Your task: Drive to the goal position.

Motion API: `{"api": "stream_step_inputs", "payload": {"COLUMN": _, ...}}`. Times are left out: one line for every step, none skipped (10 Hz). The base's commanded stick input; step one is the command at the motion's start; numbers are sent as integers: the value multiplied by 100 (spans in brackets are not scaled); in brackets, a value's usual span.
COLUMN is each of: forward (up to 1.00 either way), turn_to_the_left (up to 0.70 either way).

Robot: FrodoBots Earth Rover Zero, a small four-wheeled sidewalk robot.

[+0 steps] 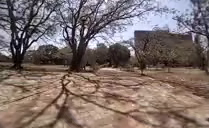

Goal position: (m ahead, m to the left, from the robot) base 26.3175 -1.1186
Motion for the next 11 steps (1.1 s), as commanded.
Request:
{"api": "stream_step_inputs", "payload": {"forward": 70, "turn_to_the_left": 0}}
{"api": "stream_step_inputs", "payload": {"forward": 70, "turn_to_the_left": 0}}
{"api": "stream_step_inputs", "payload": {"forward": 70, "turn_to_the_left": 0}}
{"api": "stream_step_inputs", "payload": {"forward": 70, "turn_to_the_left": 0}}
{"api": "stream_step_inputs", "payload": {"forward": 70, "turn_to_the_left": 0}}
{"api": "stream_step_inputs", "payload": {"forward": 70, "turn_to_the_left": 0}}
{"api": "stream_step_inputs", "payload": {"forward": 70, "turn_to_the_left": 0}}
{"api": "stream_step_inputs", "payload": {"forward": 70, "turn_to_the_left": 0}}
{"api": "stream_step_inputs", "payload": {"forward": 70, "turn_to_the_left": 0}}
{"api": "stream_step_inputs", "payload": {"forward": 70, "turn_to_the_left": 0}}
{"api": "stream_step_inputs", "payload": {"forward": 70, "turn_to_the_left": 0}}
